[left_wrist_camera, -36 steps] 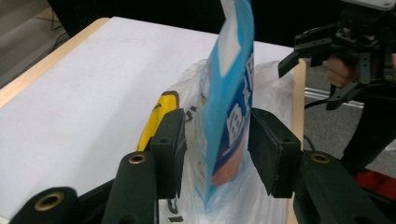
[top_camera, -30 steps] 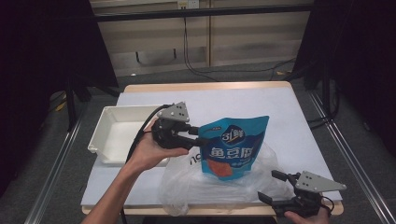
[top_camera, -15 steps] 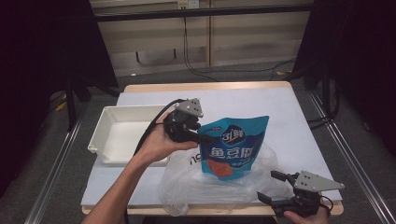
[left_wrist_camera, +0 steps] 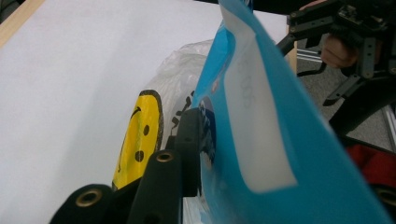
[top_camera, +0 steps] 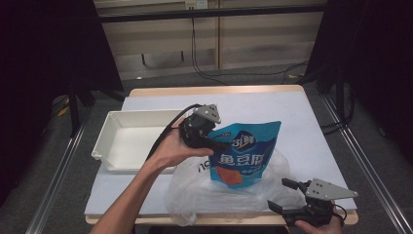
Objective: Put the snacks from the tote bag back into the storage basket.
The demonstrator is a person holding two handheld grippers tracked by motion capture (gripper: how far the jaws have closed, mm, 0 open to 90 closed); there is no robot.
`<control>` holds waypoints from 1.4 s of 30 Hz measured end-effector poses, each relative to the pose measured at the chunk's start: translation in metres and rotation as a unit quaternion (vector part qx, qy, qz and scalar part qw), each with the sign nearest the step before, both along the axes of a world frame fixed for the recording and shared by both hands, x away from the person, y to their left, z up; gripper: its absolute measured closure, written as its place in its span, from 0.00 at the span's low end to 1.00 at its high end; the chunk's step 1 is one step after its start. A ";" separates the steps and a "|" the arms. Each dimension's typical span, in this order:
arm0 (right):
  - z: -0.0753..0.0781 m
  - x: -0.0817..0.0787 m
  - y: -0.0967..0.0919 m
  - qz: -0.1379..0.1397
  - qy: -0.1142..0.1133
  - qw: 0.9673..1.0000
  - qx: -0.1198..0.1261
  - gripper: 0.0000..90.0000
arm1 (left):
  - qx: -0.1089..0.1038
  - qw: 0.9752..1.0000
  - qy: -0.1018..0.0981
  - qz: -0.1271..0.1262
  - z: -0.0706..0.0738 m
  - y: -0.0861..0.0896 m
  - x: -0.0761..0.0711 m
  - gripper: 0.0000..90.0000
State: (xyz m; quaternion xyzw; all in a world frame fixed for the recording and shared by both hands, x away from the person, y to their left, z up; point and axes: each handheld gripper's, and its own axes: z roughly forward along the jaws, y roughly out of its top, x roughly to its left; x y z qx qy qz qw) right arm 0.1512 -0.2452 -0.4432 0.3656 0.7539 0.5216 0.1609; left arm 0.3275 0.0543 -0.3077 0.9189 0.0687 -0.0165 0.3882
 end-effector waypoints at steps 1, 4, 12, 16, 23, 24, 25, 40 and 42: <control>0.000 0.000 0.000 0.000 0.000 1.000 -0.001 0.16 | -0.004 1.000 0.004 -0.003 -0.001 -0.001 0.001 0.76; 0.000 0.000 0.000 0.000 0.000 1.000 -0.002 0.16 | -0.002 1.000 0.003 -0.006 -0.003 -0.003 0.002 0.77; -0.001 0.001 0.001 0.000 0.004 1.000 -0.002 0.16 | 0.006 1.000 0.008 -0.021 -0.004 -0.006 0.001 0.97; 0.000 0.000 0.000 -0.001 0.003 1.000 -0.003 0.16 | 0.007 1.000 0.010 -0.023 -0.004 -0.007 0.002 1.00; 0.000 0.001 0.000 -0.003 0.002 1.000 -0.002 0.16 | 0.010 0.999 0.008 -0.029 -0.003 -0.009 0.003 1.00; 0.000 0.001 0.000 -0.003 0.002 1.000 -0.002 0.16 | 0.012 1.000 0.007 -0.028 -0.002 -0.009 0.003 1.00; 0.000 0.001 0.000 -0.004 0.000 1.000 -0.002 0.16 | 0.013 0.999 0.007 -0.031 -0.001 -0.010 0.003 1.00; 0.001 0.001 -0.003 -0.005 0.000 1.000 0.005 0.16 | 0.014 0.999 0.020 -0.033 0.010 -0.023 0.009 1.00; 0.001 0.001 -0.005 -0.007 0.002 1.000 0.013 0.16 | 0.014 0.999 0.021 -0.033 0.012 -0.026 0.008 1.00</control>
